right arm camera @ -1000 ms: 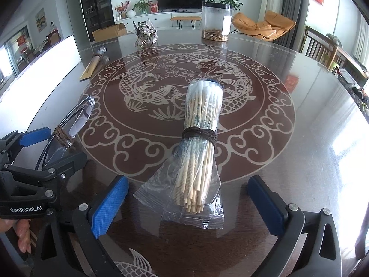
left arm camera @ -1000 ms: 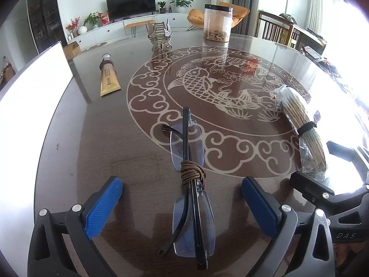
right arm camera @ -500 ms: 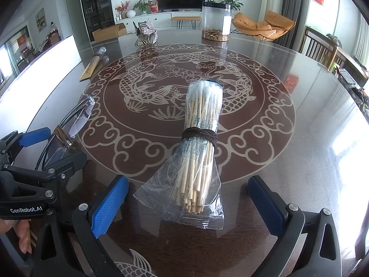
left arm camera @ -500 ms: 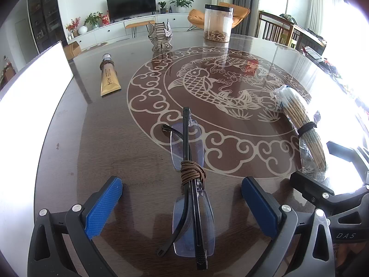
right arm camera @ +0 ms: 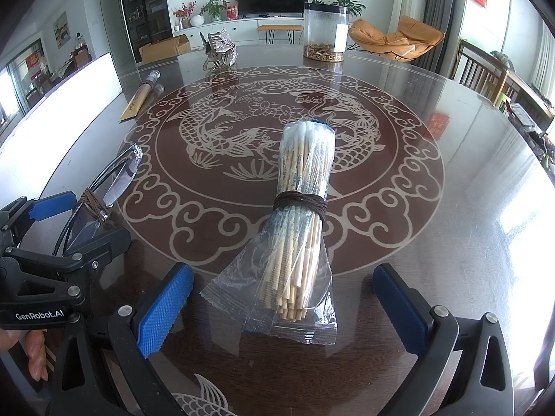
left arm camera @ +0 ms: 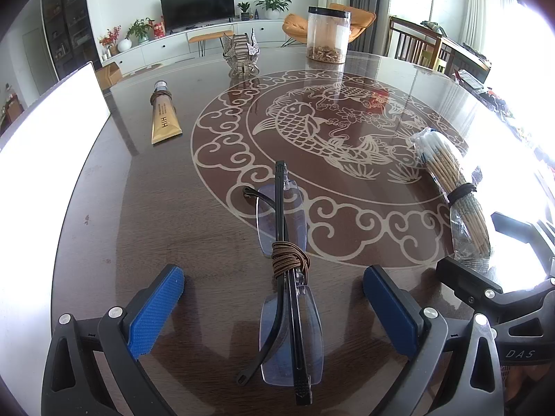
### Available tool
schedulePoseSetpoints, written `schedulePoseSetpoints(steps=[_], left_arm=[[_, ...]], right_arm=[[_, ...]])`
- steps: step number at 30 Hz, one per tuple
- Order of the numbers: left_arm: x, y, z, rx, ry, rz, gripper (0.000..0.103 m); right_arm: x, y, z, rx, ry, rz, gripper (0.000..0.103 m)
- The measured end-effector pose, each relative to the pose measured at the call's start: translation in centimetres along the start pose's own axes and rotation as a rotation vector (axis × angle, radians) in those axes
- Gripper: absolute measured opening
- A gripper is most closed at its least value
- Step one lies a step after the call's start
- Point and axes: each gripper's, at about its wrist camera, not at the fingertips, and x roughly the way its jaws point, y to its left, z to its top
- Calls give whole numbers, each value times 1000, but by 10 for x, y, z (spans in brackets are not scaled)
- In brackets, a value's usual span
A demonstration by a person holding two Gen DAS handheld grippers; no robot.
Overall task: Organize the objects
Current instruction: 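Hold the glasses and swab bundle lifted above the table with both grippers, then carry the glasses and swab bundle behind the sofa and drop them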
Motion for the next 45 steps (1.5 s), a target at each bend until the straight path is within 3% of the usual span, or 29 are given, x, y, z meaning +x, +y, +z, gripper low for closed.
schedulePoseSetpoints(steps=[23, 28, 31, 32, 33, 34, 35, 36, 39, 45], left_arm=[[0, 0, 0, 1, 1, -1, 103], [-3, 1, 1, 33, 38, -21, 103], [-4, 1, 1, 61, 61, -39, 103], [-6, 1, 1, 56, 50, -30, 99], [-10, 0, 0, 50, 26, -28, 74], [-14, -1, 0, 54, 0, -29, 58], [-17, -3, 1, 65, -13, -34, 23], [-18, -5, 2, 72, -11, -46, 13], [-26, 0, -2, 43, -12, -89, 11], [-75, 10, -18, 6, -82, -167, 11]], right_arm=[[0, 0, 0, 0, -2, 0, 103], [0, 0, 0, 1, -1, 1, 103], [5, -1, 8, -12, 57, 8, 103], [8, -2, 14, -12, 92, 11, 100], [11, -5, 22, 1, 113, 24, 92], [10, -7, 27, 6, 104, 20, 58], [9, -8, 32, 0, 94, 2, 33], [10, -10, 37, 0, 96, -1, 30], [7, -17, 36, 74, 104, 99, 29], [-38, -23, 8, 217, 21, 239, 29]])
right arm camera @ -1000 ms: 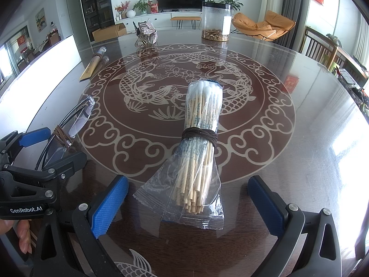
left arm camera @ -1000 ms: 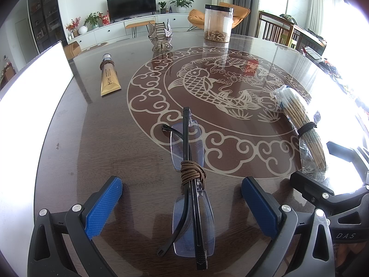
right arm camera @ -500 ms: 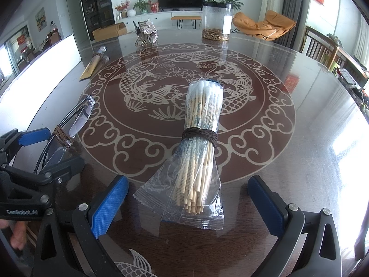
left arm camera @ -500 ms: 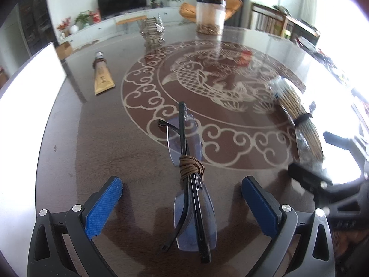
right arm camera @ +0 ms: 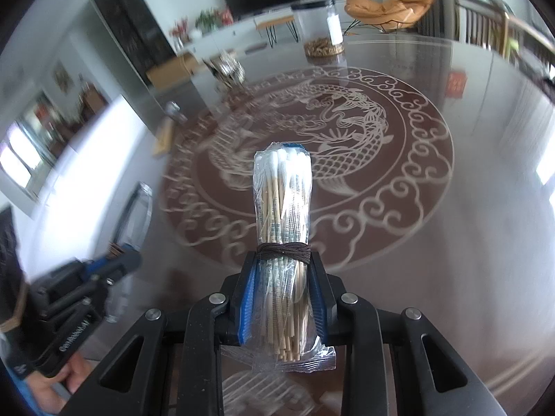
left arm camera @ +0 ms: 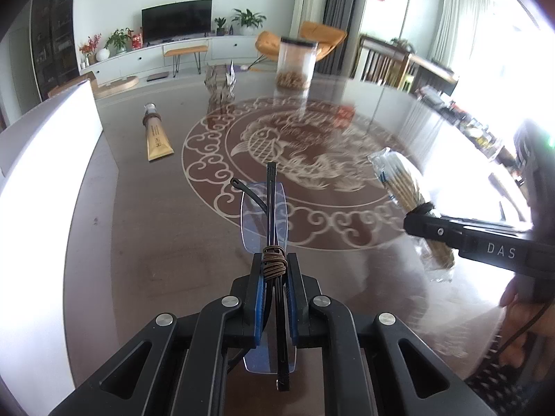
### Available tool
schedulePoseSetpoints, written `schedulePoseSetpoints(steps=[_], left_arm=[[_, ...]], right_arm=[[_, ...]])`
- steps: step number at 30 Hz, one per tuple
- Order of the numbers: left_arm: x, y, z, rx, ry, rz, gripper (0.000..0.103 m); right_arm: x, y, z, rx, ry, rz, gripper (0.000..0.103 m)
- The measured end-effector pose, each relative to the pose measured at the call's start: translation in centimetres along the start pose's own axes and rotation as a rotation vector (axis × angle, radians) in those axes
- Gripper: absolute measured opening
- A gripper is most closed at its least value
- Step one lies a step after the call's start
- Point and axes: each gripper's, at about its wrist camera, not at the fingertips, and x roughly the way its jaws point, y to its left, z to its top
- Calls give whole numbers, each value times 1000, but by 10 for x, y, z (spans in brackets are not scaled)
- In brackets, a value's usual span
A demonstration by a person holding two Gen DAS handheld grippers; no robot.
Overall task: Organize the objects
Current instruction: 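Carry the glasses and swab bundle behind the sofa and drop them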
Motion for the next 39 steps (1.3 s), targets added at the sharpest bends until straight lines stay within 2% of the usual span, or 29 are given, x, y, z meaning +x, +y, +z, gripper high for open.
schedulePoseSetpoints(steps=[5, 9, 12, 15, 20, 23, 27, 28, 29, 30, 31, 33, 34, 35, 39], left_arm=[[-49, 9, 3, -48, -65, -44, 11], [-95, 36, 11, -105, -130, -52, 11], [-129, 66, 16, -127, -176, -4, 11], [-161, 112, 13, -180, -201, 93, 11], [-180, 197, -6, -288, -147, 308, 11], [-178, 241, -23, -349, -94, 413, 11], [-167, 273, -37, -412, -12, 450, 13], [-161, 279, -39, -426, 27, 447, 14], [-154, 283, -42, -437, 65, 448, 23], [-151, 285, -47, -444, 86, 456, 45], [-151, 287, -49, -452, 102, 463, 55], [-159, 285, -48, -452, 57, 479, 94], [-162, 283, -47, -451, 32, 498, 101], [-166, 281, -47, -449, 9, 524, 103], [-166, 276, -47, -454, -15, 560, 103]], right_arm=[[-33, 19, -5, 30, -55, 106, 29], [-53, 54, 8, -5, -89, 164, 29], [-65, 102, 22, -55, -116, 248, 29], [-65, 161, 32, -131, -116, 343, 29], [-40, 274, 39, -272, -36, 502, 29], [-15, 329, 31, -368, 17, 503, 29], [25, 377, 13, -449, 84, 466, 30], [36, 387, 7, -474, 104, 449, 35], [45, 393, 3, -495, 130, 433, 48], [54, 399, -2, -516, 165, 406, 55], [59, 401, -5, -519, 178, 392, 63], [53, 395, -8, -513, 144, 400, 70], [47, 390, -7, -514, 111, 394, 79], [41, 385, -6, -515, 80, 381, 84], [7, 346, 6, -485, -87, 319, 92]])
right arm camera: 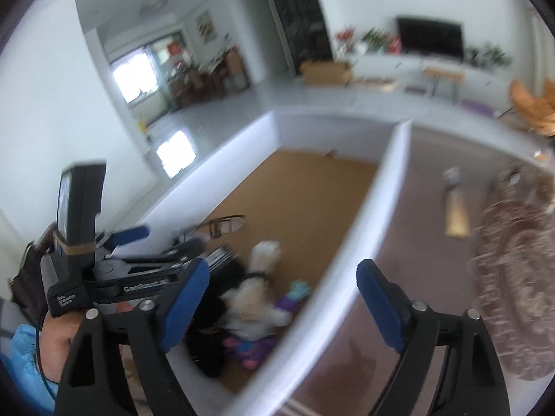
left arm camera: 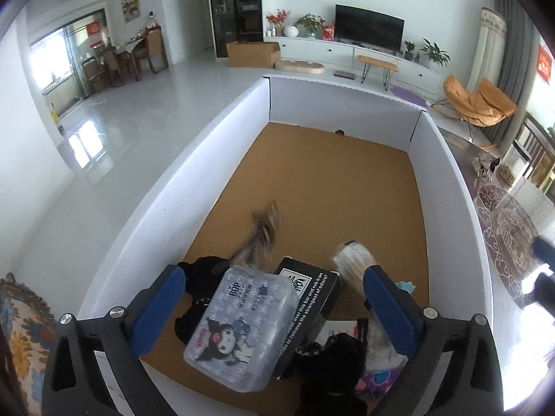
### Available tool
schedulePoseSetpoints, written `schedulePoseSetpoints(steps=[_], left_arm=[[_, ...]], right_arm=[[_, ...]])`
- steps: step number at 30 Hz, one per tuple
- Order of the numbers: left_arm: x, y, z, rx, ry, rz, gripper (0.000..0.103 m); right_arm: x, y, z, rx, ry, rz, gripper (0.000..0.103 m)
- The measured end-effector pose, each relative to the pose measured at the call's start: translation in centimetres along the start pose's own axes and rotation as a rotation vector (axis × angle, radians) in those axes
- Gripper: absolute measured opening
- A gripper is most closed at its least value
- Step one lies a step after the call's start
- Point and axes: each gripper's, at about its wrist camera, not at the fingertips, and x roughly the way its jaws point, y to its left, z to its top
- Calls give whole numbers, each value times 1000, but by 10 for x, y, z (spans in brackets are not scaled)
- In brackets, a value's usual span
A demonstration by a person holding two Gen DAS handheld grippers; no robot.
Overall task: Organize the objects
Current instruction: 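Carry the glasses and swab bundle behind the sofa and drop them, then move the left tool back over the table toward the gold tube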
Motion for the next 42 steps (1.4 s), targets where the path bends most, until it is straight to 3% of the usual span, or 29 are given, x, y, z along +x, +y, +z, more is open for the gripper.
schedulePoseSetpoints(steps=[2, 6, 12, 15, 21, 27, 34, 42], left_arm=[[-9, -1, -2, -9, -41, 4, 103], [-30, -13, 3, -9, -105, -51, 103], [-66, -48, 6, 20, -179, -174, 103], [-80, -76, 7, 54, -195, -245, 103], [-91, -149, -3, 177, -173, -363, 103], [-76, -211, -39, 274, -69, -447, 103], [-45, -251, -59, 353, 41, -439, 103], [16, -265, -31, 245, 32, -334, 103]], right_arm=[[-17, -15, -3, 8, -54, -64, 99], [-41, -71, -28, 32, -106, -246, 100], [-49, -169, -96, 87, -16, -524, 100], [-61, -214, -124, 184, 14, -589, 100], [-64, -253, -154, 279, 20, -630, 100], [-62, -261, -152, 310, 15, -605, 100], [-63, -253, -156, 308, 55, -604, 100], [-59, -253, -157, 305, 83, -591, 100]])
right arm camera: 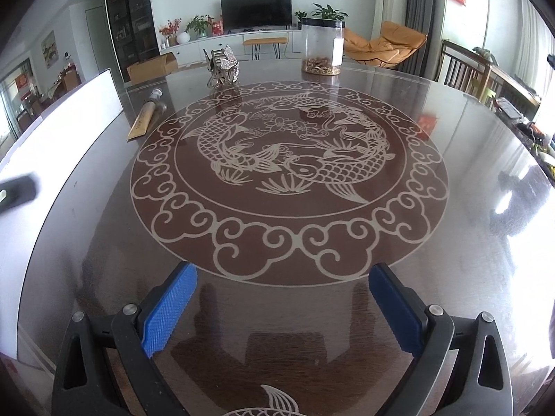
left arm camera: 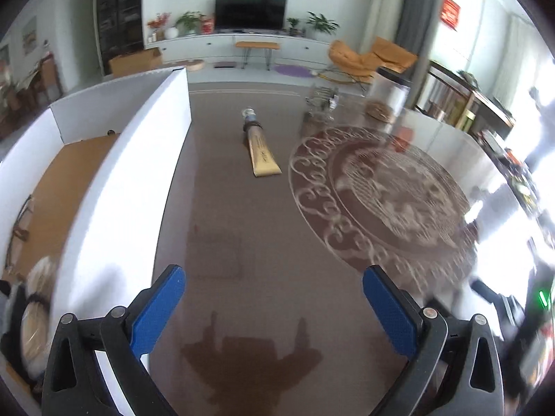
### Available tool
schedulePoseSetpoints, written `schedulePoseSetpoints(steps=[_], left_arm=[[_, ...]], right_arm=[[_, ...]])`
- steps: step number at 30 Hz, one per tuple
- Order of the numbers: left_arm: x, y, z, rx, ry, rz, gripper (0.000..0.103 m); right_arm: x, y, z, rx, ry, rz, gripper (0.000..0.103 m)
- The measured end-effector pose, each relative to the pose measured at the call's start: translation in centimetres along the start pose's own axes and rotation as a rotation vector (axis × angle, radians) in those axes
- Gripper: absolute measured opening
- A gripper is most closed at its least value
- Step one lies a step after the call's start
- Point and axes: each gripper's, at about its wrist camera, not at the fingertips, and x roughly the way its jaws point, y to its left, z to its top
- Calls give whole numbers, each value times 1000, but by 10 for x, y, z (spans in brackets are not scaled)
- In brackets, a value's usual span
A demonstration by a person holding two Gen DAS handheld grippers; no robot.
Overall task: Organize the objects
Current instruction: 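Move the left tool back over the table toward the gold tube, then grasp the gold HH tube with the left gripper and lift it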
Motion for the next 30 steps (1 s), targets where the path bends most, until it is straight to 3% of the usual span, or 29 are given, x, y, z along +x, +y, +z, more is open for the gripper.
schedulePoseSetpoints(steps=[7, 14, 21, 25, 28, 29, 30], left_arm=[[67, -7, 59, -58, 24, 44, 103], [136, -2, 108, -17, 74, 112, 103], [176, 16, 130, -33, 121, 139, 103], [185, 26, 143, -56, 75, 155, 103], [193, 28, 152, -34, 89, 139, 103], [194, 30, 153, -37, 88, 145, 102], [190, 31, 152, -46, 68, 154, 87]], right_arm=[[-1, 0, -1, -1, 3, 16, 100], [-1, -1, -1, 8, 6, 37, 100], [0, -1, 0, 10, 12, 47, 100], [1, -3, 0, 23, 17, 55, 100], [3, -4, 1, 30, 20, 64, 100], [3, -4, 1, 32, 21, 66, 100], [3, -4, 1, 32, 20, 67, 100]])
